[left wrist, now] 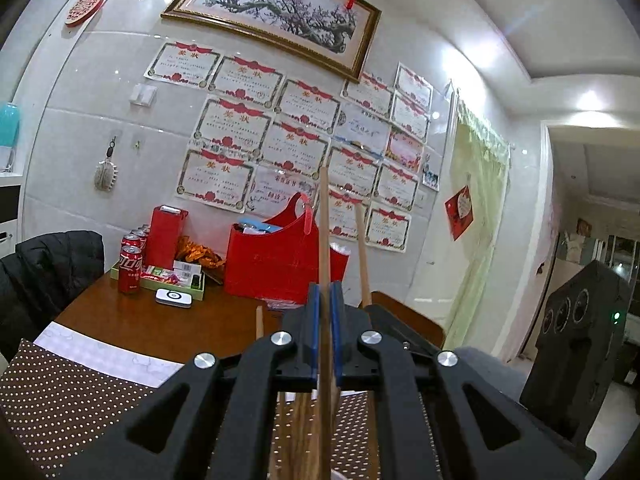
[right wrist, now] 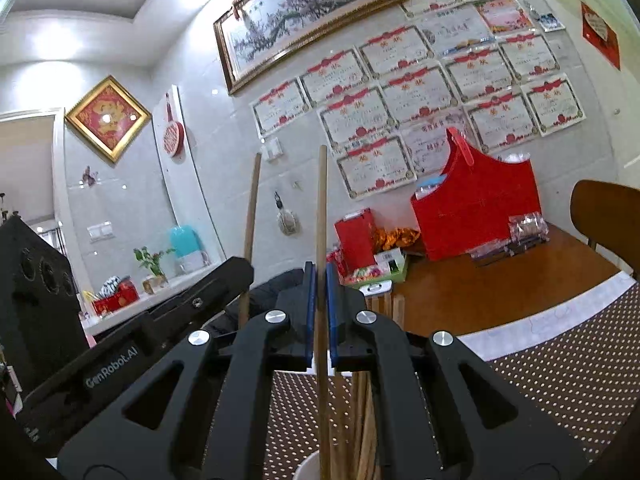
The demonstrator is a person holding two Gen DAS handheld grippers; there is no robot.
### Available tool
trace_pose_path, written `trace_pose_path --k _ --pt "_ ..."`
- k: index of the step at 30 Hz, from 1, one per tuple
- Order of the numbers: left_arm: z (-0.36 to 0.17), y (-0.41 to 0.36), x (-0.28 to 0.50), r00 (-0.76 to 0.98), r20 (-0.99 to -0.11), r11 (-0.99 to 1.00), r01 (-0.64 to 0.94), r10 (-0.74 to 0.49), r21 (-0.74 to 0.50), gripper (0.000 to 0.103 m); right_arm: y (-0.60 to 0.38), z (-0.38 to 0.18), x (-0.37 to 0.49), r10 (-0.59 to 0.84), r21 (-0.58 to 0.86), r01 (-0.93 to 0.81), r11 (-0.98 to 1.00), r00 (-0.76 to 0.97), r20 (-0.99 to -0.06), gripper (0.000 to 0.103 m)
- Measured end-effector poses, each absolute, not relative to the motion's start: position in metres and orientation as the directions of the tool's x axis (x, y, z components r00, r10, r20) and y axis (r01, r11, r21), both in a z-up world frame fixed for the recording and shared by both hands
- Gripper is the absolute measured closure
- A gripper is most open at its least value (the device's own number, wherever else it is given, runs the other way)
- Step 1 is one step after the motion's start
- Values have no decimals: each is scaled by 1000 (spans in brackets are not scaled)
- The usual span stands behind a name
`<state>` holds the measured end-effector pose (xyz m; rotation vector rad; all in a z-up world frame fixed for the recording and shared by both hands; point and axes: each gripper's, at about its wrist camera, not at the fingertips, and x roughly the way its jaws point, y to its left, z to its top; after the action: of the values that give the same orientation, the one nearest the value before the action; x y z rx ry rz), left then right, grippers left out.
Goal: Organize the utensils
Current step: 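Lower the chopsticks into the pink cup and open both tools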
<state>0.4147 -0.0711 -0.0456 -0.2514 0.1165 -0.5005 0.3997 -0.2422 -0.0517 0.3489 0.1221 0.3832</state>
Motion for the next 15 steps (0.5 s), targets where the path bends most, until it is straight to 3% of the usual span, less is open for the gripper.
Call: trace_pose_path --k 15 --pt "-91 -76 437 870 -60 843 455 -490 -288 98 -243 -85 410 371 351 -317 881 924 -96 97"
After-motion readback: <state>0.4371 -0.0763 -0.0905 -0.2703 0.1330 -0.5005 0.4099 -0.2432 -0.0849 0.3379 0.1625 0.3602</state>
